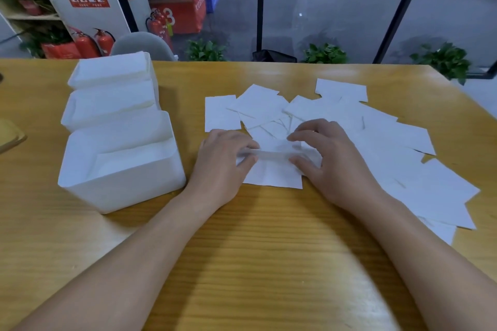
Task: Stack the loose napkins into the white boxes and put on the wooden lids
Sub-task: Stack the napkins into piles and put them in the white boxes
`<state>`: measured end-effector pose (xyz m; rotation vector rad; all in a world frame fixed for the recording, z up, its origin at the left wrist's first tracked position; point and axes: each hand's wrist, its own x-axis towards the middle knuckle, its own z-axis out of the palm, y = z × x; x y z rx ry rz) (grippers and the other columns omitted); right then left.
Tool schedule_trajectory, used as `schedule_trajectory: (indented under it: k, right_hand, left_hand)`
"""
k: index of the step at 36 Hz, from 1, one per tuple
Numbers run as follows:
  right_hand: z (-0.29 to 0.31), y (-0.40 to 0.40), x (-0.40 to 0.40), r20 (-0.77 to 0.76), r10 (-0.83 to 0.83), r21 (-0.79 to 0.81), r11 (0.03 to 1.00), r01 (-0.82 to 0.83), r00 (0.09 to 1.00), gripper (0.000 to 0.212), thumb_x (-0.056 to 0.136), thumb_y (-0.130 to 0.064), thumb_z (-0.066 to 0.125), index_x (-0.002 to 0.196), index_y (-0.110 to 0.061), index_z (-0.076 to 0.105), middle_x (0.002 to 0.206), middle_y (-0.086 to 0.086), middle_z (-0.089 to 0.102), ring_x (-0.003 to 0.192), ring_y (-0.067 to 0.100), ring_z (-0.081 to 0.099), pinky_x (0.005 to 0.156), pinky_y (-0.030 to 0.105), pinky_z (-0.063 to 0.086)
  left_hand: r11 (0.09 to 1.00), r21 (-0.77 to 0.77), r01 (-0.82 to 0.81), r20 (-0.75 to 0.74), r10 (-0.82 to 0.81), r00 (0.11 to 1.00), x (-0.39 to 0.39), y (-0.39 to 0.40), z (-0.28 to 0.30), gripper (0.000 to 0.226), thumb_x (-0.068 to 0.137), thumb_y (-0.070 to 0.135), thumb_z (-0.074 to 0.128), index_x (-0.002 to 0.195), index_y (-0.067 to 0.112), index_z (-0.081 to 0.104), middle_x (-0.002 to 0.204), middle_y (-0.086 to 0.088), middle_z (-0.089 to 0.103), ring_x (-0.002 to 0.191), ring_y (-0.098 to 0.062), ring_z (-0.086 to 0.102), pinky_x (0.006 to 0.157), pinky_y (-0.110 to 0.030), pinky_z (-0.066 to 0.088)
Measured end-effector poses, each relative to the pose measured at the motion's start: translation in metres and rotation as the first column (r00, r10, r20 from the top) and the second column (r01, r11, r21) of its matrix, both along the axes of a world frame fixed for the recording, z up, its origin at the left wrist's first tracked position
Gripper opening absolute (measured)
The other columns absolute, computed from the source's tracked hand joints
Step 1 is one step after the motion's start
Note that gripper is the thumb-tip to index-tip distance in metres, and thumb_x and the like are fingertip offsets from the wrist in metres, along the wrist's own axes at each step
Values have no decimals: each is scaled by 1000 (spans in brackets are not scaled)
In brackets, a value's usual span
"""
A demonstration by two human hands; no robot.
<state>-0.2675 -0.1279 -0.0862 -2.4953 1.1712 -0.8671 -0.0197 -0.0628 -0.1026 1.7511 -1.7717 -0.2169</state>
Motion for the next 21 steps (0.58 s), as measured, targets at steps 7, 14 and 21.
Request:
schedule_trajectory:
  k: [7,14,21]
  right_hand:
    - [-3,-5,13,56,-16,-98,995,22,998,4,97,-21,78,98,-23,81,116,-10,70,113,20,56,97,48,50]
    - [16,17,5,190,29,-48,999,-20,981,17,100,-36,76,113,-26,77,119,-17,71,122,8,60,106,34,47]
    - [32,27,-3,372,41,274,950,-152,927,11,101,-26,75,108,-34,78,78,-4,67,67,17,58,61,32,46]
  left_hand:
    - [995,-96,-28,-119,16,993,-1,-1,6,10,103,29,73,106,32,81,106,23,74,123,-8,55,109,-47,46]
    - [983,-179,40,-204,-76,976,-3,16,27,10,107,28,69,105,27,78,103,19,75,109,-9,66,94,-34,53]
    - [978,-60,199,-386,-206,899,-4,30,51,7,104,27,74,102,28,80,99,15,78,84,-1,68,74,-19,45]
